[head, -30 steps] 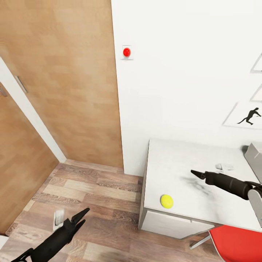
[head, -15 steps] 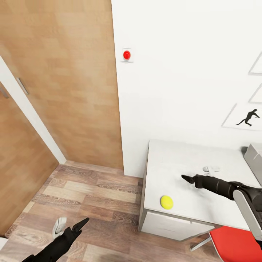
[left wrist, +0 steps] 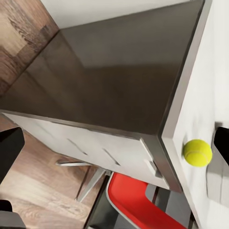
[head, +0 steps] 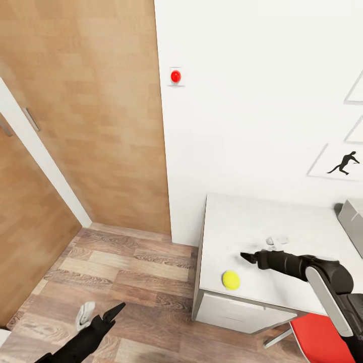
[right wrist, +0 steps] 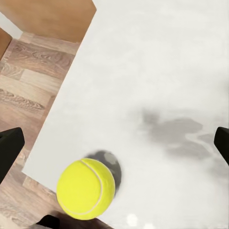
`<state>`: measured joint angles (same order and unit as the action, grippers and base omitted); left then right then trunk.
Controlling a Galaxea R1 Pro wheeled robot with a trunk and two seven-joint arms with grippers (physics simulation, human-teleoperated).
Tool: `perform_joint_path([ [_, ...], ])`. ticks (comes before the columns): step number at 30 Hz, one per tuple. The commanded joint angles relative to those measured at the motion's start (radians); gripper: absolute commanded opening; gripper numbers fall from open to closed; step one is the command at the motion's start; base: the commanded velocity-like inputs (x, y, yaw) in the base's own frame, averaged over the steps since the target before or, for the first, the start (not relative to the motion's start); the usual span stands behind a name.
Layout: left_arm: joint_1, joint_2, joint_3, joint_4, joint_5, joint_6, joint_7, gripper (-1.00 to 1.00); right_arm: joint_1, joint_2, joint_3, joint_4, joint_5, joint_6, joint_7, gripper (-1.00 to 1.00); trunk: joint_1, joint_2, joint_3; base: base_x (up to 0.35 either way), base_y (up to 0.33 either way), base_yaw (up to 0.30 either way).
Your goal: Put all the toys in the child's room - the three board games (two on the bed and one on the table), the two jigsaw puzzles on the table, and the tennis ball on the table - inside the toy box on the table in the child's room.
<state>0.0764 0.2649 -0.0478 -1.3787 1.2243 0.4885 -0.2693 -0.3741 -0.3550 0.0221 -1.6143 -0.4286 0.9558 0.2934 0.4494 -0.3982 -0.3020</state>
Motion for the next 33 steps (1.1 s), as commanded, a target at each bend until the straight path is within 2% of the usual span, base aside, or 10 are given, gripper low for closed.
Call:
perform_joint_path([
  [1, -0.002, 0.0, -0.001, 0.005, 0.007, 0.004, 0.001, 1.0, -0.001, 0.0, 0.003, -0.001, 0.008, 0.022, 0.006, 1.0, 0.001, -0.002, -0.002, 0.0, 0.0, 0.0],
  [9, -0.025, -0.003, -0.003, 0.046, 0.005, 0.004, 0.001, 1.0, -0.004, 0.017, 0.037, 0.0, 0.008, 0.089, 0.001, 1.0, 0.001, -0.002, -0.001, 0.0, 0.0, 0.0],
  [28, -0.037, -0.004, -0.005, 0.076, 0.004, 0.001, 0.001, 1.0, -0.005, 0.03, 0.087, -0.001, 0.009, 0.091, -0.01, 1.0, 0.001, -0.002, -0.001, 0.0, 0.0, 0.0],
  [33, -0.038, -0.004, -0.004, 0.077, 0.004, 0.001, 0.001, 1.0, -0.005, 0.031, 0.115, -0.001, 0.01, 0.091, -0.044, 1.0, 0.001, -0.002, -0.001, 0.0, 0.0, 0.0],
])
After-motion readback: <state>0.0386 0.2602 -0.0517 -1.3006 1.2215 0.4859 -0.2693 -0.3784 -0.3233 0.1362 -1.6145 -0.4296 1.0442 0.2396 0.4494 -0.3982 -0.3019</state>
